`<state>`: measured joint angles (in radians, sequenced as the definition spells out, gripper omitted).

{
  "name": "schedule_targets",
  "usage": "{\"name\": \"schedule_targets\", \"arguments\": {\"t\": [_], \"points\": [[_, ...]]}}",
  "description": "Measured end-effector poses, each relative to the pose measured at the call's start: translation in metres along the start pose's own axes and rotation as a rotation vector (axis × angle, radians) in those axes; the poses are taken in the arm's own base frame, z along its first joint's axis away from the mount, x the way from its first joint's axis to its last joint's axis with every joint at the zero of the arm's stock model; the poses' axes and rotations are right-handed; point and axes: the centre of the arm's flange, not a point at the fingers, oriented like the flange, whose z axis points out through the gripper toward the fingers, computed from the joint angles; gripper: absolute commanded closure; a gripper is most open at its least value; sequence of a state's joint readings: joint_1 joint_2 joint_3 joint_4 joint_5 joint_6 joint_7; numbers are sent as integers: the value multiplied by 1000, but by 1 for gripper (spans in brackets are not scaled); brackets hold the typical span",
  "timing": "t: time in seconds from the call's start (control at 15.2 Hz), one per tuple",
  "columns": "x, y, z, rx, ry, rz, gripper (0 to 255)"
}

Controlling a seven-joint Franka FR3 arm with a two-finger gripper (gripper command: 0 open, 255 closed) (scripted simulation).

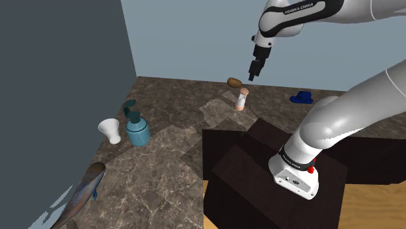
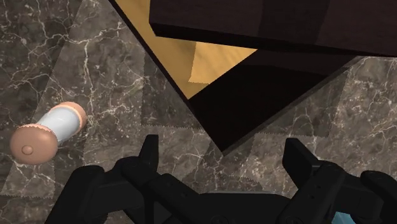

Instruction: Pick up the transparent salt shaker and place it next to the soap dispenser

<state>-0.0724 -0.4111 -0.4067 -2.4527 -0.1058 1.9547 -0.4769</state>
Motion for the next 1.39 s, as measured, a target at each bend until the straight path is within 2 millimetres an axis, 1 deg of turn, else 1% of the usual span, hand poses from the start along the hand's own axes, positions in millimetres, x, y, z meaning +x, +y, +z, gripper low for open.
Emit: {"name": "schedule_targets", "arguments": {"t": [0.26,0.4,0.73,0.79,0.92,1.12,1.25,1.39], "points": [[11,46,27,7,8,-6,0],[18,71,45,10,10,-9,0],[34,124,74,18,19,-18,0],[41,136,83,17,22,-19,0],[46,156,100,22,25,-23,0],[59,186,119,27,29,-28,0],[61,210,134,29,33,-30,0],[71,230,147,33,37,-34,0]]}}
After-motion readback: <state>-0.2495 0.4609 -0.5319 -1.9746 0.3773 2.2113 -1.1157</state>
